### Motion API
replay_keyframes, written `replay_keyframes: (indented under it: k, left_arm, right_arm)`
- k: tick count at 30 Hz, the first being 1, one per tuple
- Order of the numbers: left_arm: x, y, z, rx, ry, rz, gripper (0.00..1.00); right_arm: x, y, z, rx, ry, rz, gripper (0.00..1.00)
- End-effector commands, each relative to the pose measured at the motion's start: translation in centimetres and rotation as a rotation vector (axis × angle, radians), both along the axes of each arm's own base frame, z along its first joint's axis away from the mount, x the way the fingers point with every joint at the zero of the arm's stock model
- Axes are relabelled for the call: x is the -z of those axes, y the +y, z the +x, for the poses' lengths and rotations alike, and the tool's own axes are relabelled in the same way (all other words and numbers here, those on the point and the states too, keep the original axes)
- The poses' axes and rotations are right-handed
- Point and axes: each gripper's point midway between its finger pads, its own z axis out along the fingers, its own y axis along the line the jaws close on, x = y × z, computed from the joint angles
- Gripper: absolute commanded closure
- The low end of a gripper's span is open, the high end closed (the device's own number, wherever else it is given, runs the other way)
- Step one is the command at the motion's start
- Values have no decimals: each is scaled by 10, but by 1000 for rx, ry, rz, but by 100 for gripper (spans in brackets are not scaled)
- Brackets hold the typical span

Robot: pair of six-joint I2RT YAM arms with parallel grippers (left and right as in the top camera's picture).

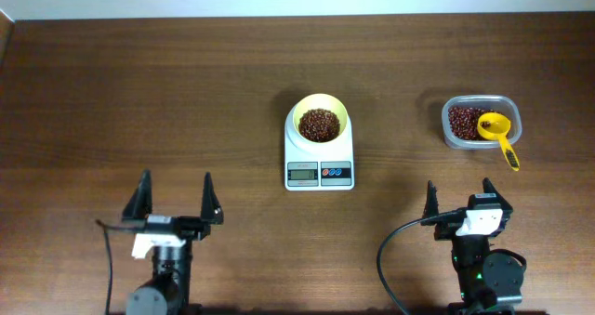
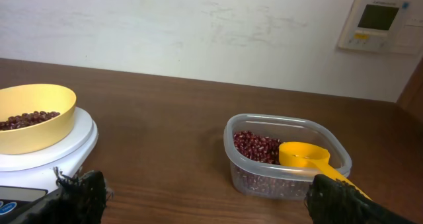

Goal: Scoop item into bowl and weigh 50g on scale

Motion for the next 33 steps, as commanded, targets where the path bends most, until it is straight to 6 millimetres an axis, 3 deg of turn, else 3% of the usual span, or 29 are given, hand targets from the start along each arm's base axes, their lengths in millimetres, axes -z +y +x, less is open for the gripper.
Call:
replay_keyframes:
  k: [1,6,9,12,15,18,21,23,24,25,28,33]
  left_arm:
    - [41,0,10,-7,166,13,1]
    - [101,0,13,-12,412,63,1]
    - [101,0,14,-30,405,195,1]
    - [80,0,14,-38,317,189,1]
    - [16,1,5,-60,57,169,1]
    - [-42,2,-20,-80,-201,148,1]
    - [-74,3,-43,-93,-359,134,1]
    - [-83,3,-51,-98,-406,129,1]
    - [-78,6,-46,-110,-377,124,1]
    - [-60,6,-32,-105,-283,132,1]
    - [21,3,6,-72,79,166,1]
    - [92,3,14,-48,368,190,1]
  right_arm:
    - [3,-1,0,2,6,-10,1]
    - [3,-1,0,2,6,-10,1]
    - [3,-1,0,2,5,-10,1]
    - [3,-1,0,2,5,-10,1]
    - [3,-1,0,2,6,-10,1]
    - [3,-1,0,2,5,-10,1]
    - [3,-1,0,2,6,-10,1]
    - [3,-1,0,2,6,-10,1]
    - [3,-1,0,2,5,-10,1]
    - [3,-1,0,2,6,-10,1]
    - [3,-1,0,2,6,-10,1]
    - [3,-1,0,2,5,-10,1]
